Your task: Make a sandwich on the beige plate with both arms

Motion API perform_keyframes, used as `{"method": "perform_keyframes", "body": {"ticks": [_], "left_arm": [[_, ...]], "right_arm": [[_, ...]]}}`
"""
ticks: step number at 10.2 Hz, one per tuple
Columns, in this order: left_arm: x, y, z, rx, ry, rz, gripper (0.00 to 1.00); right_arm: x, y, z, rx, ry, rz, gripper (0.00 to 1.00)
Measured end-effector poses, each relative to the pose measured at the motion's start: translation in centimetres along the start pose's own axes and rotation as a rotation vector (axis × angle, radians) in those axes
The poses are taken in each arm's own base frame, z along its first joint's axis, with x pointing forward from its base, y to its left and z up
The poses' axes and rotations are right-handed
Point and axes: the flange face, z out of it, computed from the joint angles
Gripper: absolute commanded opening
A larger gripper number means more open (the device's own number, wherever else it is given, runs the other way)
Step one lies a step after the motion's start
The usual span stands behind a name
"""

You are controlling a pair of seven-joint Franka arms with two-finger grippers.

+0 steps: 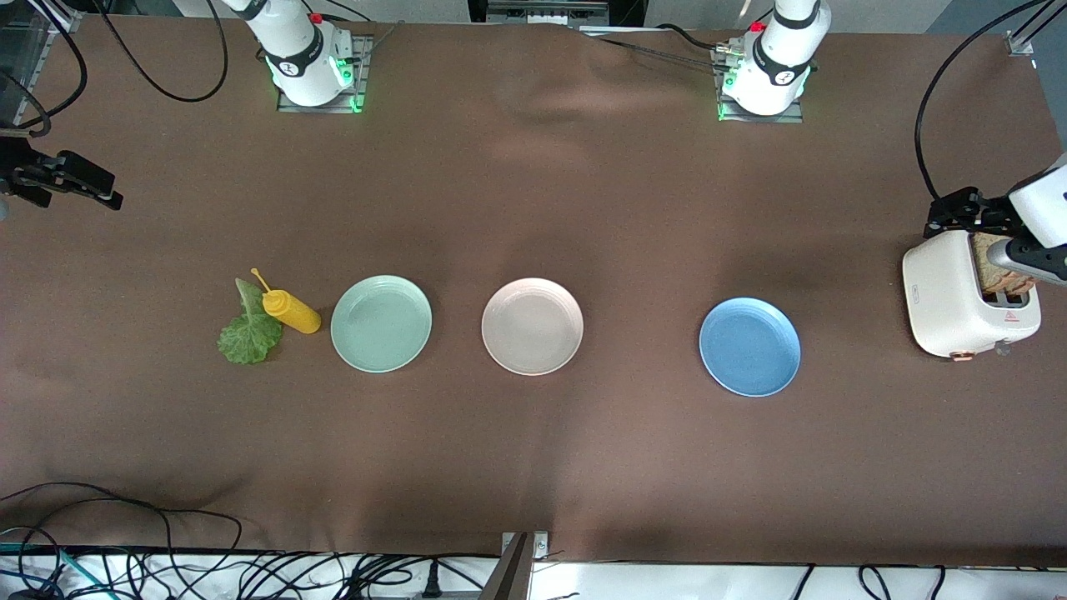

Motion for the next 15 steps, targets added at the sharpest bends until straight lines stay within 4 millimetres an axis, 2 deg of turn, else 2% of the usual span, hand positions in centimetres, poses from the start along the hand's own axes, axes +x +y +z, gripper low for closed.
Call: {"method": "perform_keyframes", "body": {"ticks": [3, 4, 7, 10, 13, 15], "left_arm": [[0.0, -0.2, 0.1, -0.001, -0.003, -0.004, 1.0], [-0.2, -0.9, 0.5, -0.004, -0.008, -0.016, 1.0], [-1.4, -5.1, 2.7, -0.027, -0.042, -0.088, 1.0], [-2.7, -9.4, 6.3, -0.062, -0.099, -0.152, 1.0], [-4.8, -14.8, 10.4, -0.1, -0.153, -0.19, 1.0], [-5.3, -16.3, 11.7, -0.087, -0.177, -0.187, 1.0]], "right_arm": [[0.0, 0.0, 0.0, 0.0, 0.0, 0.0, 1.0], [0.0, 0.0, 0.0, 0.0, 0.0, 0.0, 1.0], [0.0, 0.1, 0.0, 0.0, 0.0, 0.001, 1.0], [0.0, 0.0, 0.0, 0.0, 0.0, 0.001, 1.0], [0.0, 0.0, 0.0, 0.0, 0.0, 0.0, 1.0], [0.0, 0.0, 0.0, 0.0, 0.0, -0.001, 1.0]]}}
